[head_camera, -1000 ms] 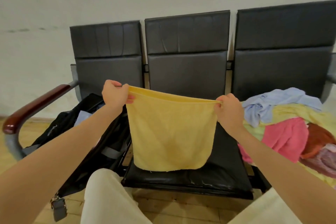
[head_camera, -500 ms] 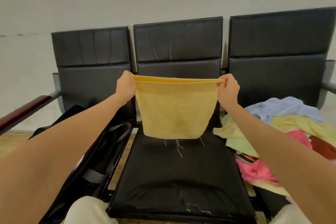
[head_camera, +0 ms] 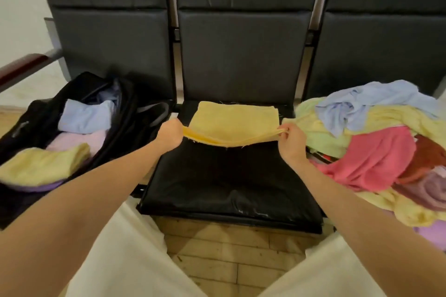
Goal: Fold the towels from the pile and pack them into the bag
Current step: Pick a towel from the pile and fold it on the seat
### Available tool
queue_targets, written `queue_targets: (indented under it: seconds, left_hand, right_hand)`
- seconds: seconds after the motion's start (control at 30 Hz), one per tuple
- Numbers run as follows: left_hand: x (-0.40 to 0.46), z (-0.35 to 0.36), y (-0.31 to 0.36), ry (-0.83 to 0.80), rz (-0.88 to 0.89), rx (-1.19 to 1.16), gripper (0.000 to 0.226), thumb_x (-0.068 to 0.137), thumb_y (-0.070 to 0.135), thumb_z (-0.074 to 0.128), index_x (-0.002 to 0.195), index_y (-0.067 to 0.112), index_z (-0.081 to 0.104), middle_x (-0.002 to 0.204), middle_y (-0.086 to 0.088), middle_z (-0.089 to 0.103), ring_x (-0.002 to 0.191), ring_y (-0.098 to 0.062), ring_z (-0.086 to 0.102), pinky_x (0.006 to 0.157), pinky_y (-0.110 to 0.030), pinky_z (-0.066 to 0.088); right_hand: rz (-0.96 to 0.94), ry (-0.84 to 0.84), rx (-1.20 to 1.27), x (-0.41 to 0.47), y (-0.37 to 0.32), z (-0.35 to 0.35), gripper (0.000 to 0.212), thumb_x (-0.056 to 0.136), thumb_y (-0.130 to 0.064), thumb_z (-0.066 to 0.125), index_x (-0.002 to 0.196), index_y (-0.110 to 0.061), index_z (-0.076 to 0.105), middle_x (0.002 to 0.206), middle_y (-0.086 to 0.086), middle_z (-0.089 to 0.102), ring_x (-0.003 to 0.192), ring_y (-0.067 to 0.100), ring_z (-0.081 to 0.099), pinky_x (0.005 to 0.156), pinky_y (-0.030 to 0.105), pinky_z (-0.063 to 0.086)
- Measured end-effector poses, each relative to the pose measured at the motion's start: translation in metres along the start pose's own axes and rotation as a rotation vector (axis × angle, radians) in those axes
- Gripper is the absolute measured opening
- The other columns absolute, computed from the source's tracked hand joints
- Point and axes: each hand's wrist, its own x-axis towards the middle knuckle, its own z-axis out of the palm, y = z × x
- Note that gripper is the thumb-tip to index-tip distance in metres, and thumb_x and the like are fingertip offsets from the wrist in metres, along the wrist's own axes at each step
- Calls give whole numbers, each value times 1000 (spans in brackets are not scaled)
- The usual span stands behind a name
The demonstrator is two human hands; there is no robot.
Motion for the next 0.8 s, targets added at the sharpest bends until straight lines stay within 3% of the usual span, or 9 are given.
queue_targets:
  seconds: [0.07,0.17,0.3,0.4,0.5,0.53,0.63,0.73,0.8]
  left_hand:
    - [-21,25,-18,-132,42,144,23,97,2,40,112,-5,56,116,-19,59,108,-32,57,88,-34,44]
    - [-52,48,-39,-222,86,244,17,95,0,41,99,2,58,104,-15,60,102,-30,59,84,-34,47]
    - [-83,54,-60,-231,102,362,24,92,-1,45,109,1,62,112,-14,63,101,-30,61,86,-40,52]
    - [-94,49,-65,-212,113,521,25,90,-1,49,107,6,66,102,-12,67,91,-29,64,77,-39,56]
    - [-99,46,-59,-226,167,761,17,87,1,52,96,8,65,83,-7,62,82,-26,59,85,-38,51]
    - [-100,45,-55,-249,173,842,16,87,1,52,96,8,63,85,-8,60,88,-27,57,94,-39,46]
    - [-104,44,-34,-399,105,987,16,90,8,49,102,11,59,123,-16,56,127,-35,40,114,-51,19]
    - [-111,50,-12,-493,91,970,13,90,13,48,99,12,56,141,-22,39,140,-40,19,114,-61,6]
    - [-117,61,0,-462,226,781,27,90,17,51,116,13,57,144,-19,34,141,-36,19,115,-56,10]
  right_hand:
    - [89,-61,1,-32,14,12,21,93,1,44,105,4,60,106,20,64,100,33,58,78,29,40]
    - [144,-139,-35,-75,34,25,21,94,-1,45,108,-2,61,106,15,65,99,30,60,78,33,45]
    - [49,-220,-125,-116,53,27,20,93,-1,48,106,-4,63,90,12,67,79,27,60,65,29,41]
    - [0,-252,-193,-129,62,20,18,90,-2,50,101,-5,64,77,10,62,77,33,56,62,31,40]
    - [-27,-322,-204,-135,62,14,16,84,-2,52,91,-7,66,71,10,60,72,34,56,58,36,45]
    - [-46,-340,-198,-137,62,12,16,82,-2,54,88,-7,67,68,7,60,71,35,56,60,38,46]
    - [-63,-417,-127,-139,59,4,14,81,-3,61,84,-12,71,68,-6,60,74,30,59,75,41,49]
    - [-71,-487,-86,-139,63,-5,15,81,-5,68,88,-16,75,79,-15,63,80,14,59,86,43,49]
    - [-60,-491,-62,-137,64,-11,16,80,-6,71,90,-18,76,81,-15,63,79,9,58,83,34,50]
